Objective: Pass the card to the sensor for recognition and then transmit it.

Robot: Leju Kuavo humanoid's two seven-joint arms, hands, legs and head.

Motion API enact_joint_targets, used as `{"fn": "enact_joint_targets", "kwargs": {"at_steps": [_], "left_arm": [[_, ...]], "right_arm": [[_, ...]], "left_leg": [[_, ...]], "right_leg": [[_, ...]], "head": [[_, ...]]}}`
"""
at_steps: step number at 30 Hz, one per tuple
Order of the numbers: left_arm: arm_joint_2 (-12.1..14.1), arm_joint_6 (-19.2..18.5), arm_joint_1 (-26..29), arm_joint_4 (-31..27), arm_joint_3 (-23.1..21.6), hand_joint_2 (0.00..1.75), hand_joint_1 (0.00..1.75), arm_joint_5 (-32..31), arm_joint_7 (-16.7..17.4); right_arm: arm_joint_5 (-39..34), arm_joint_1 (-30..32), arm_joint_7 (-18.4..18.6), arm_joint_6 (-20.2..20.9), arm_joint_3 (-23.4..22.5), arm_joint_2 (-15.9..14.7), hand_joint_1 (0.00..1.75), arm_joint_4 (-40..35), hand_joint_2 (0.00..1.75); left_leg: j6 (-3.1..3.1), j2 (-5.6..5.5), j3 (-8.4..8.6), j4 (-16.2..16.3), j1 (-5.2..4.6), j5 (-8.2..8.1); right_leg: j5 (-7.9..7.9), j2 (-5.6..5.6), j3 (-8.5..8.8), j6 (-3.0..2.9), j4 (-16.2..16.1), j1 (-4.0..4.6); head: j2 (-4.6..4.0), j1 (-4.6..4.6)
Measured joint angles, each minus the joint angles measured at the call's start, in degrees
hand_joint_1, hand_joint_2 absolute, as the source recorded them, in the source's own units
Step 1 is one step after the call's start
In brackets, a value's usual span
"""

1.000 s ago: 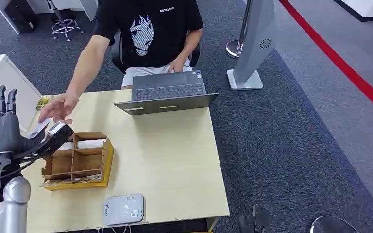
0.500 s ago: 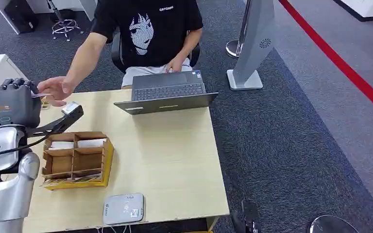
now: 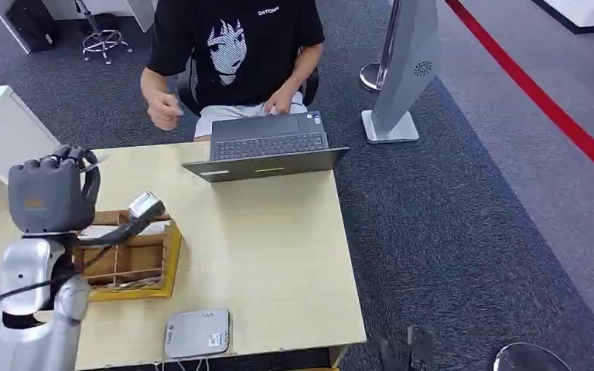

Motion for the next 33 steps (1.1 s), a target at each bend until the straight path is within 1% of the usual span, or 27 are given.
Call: {"fn": "enact_joint_targets", "kwargs": {"at_steps": [2, 4, 7, 10, 11, 14, 17, 18, 20, 22, 25, 29, 33], "left_arm": [[-2.40, 1.42, 4.62, -4.11, 0.00, 1.75, 1.75, 2.27, -3.04], [-4.17, 2.63, 8.83, -7.37, -0.02, 1.75, 1.75, 5.85, -5.88], [-6.47, 2.67, 13.76, -9.39, -0.20, 1.75, 1.75, 10.66, -9.40], [-8.00, 2.50, 16.68, -9.41, -0.39, 1.75, 1.75, 11.87, -11.31], [-8.44, 2.50, 17.29, -9.37, -0.53, 1.75, 1.75, 11.87, -11.57], [-9.22, 2.17, 18.38, -9.09, -0.61, 1.75, 1.75, 12.00, -11.88], [-9.90, 0.75, 19.43, -8.06, -0.63, 1.75, 1.75, 13.79, -12.84], [-10.03, 0.47, 19.93, -7.41, -0.63, 1.75, 1.75, 14.77, -13.26], [-10.19, 0.07, 21.04, -6.15, -0.61, 1.75, 1.75, 16.53, -13.85], [-10.32, -0.06, 21.98, -4.80, -0.61, 1.75, 1.75, 17.84, -14.33], [-10.45, -0.08, 22.88, -2.66, -0.59, 1.75, 1.75, 17.93, -14.44], [-10.49, -0.23, 23.44, 0.79, -0.50, 1.75, 1.75, 16.88, -14.11], [-10.82, -0.43, 23.48, 5.51, -0.50, 1.75, 1.75, 16.66, -14.11]], "right_arm": [[-2.75, 0.92, -0.42, 2.01, -3.25, -0.94, 0.00, -0.31, 1.75], [-4.69, 1.97, -0.70, 3.51, -6.90, -1.95, 0.00, -0.63, 1.75], [-7.99, 3.38, -0.02, 7.23, -11.96, -3.08, 0.00, -0.92, 1.75], [-12.31, 4.08, 3.51, 13.00, -16.61, -3.74, 0.00, -1.01, 1.75], [-12.97, 4.22, 4.02, 13.99, -17.99, -3.74, 0.00, -0.99, 1.75], [-14.19, 4.32, 5.11, 14.61, -20.81, -3.72, 0.00, -0.92, 1.75], [-16.01, 4.30, 8.84, 14.52, -23.63, -3.72, 0.00, -0.42, 1.75], [-16.09, 4.33, 10.33, 14.18, -24.42, -3.72, 0.00, -0.16, 1.75], [-16.62, 4.47, 12.09, 12.99, -25.61, -3.72, 0.00, 0.26, 1.75], [-17.14, 4.57, 13.18, 11.28, -26.85, -3.72, 0.00, 0.70, 1.75], [-17.12, 4.69, 14.18, 9.56, -28.10, -3.70, 0.00, 1.16, 1.75], [-15.75, 4.76, 15.36, 7.25, -28.49, -3.67, 0.00, 1.57, 1.75], [-12.75, 4.77, 18.12, 3.33, -28.43, -3.59, 0.00, 1.92, 1.75]], "left_leg": [[0.06, 0.04, -0.01, 0.00, -0.01, -0.12], [0.13, 0.03, -0.02, 0.00, -0.02, -0.16], [0.14, -0.04, -0.05, 0.00, -0.02, -0.16], [0.14, 0.02, -0.04, 0.00, 0.01, -0.16], [0.14, 0.02, -0.03, 0.00, 0.01, -0.15], [0.12, 0.01, 0.00, 0.00, 0.03, -0.12], [0.09, 0.00, 0.00, -0.02, 0.03, -0.08], [0.09, 0.00, 0.00, -0.02, 0.03, -0.08], [0.09, 0.00, -0.01, -0.02, 0.03, -0.09], [0.09, 0.00, -0.03, -0.01, 0.02, -0.09], [0.09, -0.01, -0.05, -0.01, 0.02, -0.09], [0.09, -0.01, -0.04, -0.01, 0.02, -0.09], [0.09, -0.01, -0.03, -0.01, 0.02, -0.08]], "right_leg": [[-0.01, 0.02, -0.02, 0.02, -0.05, -0.02], [-0.03, -0.01, -0.03, 0.05, -0.08, -0.02], [-0.10, -0.08, -0.01, 0.15, -0.10, -0.02], [-0.05, -0.04, -0.03, 0.15, -0.10, -0.01], [-0.05, -0.04, -0.04, 0.15, -0.09, -0.01], [-0.05, -0.04, -0.04, 0.15, -0.07, 0.00], [-0.05, -0.04, -0.03, 0.15, -0.04, 0.01], [-0.05, -0.04, -0.03, 0.15, -0.03, 0.01], [-0.05, -0.03, -0.04, 0.15, -0.03, 0.01], [-0.05, -0.04, -0.04, 0.15, -0.03, 0.00], [-0.05, -0.04, -0.04, 0.15, -0.04, 0.00], [-0.05, -0.04, -0.04, 0.15, -0.04, 0.00], [-0.04, -0.04, -0.03, 0.15, -0.04, 0.00]], "head": [[0.00, 0.00], [0.00, 0.00], [0.00, 0.00], [0.00, 0.00], [0.00, -0.02], [0.00, -0.02], [0.00, 0.00], [0.00, -0.02], [0.00, -0.02], [0.00, 0.00], [0.00, 0.00], [0.00, 0.00], [0.00, 0.00]]}}
